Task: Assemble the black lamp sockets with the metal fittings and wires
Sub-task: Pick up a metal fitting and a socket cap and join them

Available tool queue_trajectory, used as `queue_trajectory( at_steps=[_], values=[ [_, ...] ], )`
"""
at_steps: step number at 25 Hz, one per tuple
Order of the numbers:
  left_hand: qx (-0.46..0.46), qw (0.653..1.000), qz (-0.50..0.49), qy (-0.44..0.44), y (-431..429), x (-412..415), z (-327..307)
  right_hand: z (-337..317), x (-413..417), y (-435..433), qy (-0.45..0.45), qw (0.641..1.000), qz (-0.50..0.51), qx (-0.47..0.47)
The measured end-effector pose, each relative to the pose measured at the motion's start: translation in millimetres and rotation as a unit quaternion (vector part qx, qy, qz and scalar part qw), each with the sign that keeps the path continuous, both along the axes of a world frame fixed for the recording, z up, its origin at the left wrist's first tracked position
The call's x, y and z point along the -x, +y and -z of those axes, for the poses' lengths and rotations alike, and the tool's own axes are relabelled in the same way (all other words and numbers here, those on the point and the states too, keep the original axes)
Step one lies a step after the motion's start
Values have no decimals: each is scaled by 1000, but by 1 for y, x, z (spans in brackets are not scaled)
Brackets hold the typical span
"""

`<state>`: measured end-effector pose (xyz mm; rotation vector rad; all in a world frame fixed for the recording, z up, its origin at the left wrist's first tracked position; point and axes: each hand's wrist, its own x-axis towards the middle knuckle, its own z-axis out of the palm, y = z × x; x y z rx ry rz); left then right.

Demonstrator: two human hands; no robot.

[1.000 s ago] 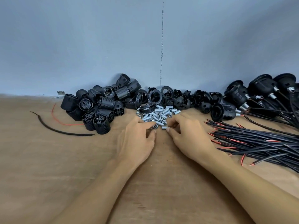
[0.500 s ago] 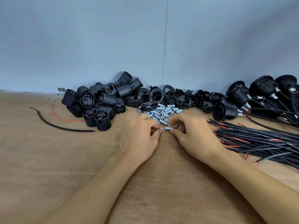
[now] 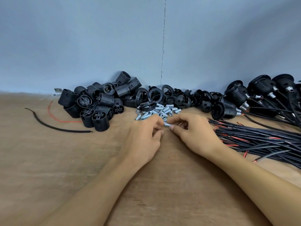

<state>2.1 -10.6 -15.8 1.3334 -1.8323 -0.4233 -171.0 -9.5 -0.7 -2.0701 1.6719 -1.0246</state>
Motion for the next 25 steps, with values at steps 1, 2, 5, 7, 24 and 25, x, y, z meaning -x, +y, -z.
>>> queue_trajectory(
  at_steps=[1,2,5,7,24,25],
  values=[
    [-32,998,-3,58,-1,0,-1,-1,1,0,-18,1000,3,-5],
    [-70,988,0,136,-3,0,-3,-2,1,0,-29,1000,-2,-10],
    [-169,909,21,379,-2,-1,-9,-4,0,4,-64,997,-30,-19],
    [-202,868,34,453,-1,-1,-11,-6,-1,6,-89,995,-44,-9],
    [-250,840,115,467,-3,-9,-10,-6,-10,8,-135,989,-53,15],
    [-241,843,112,468,-3,-9,-9,-6,-10,8,-138,989,-55,11]
  ],
)
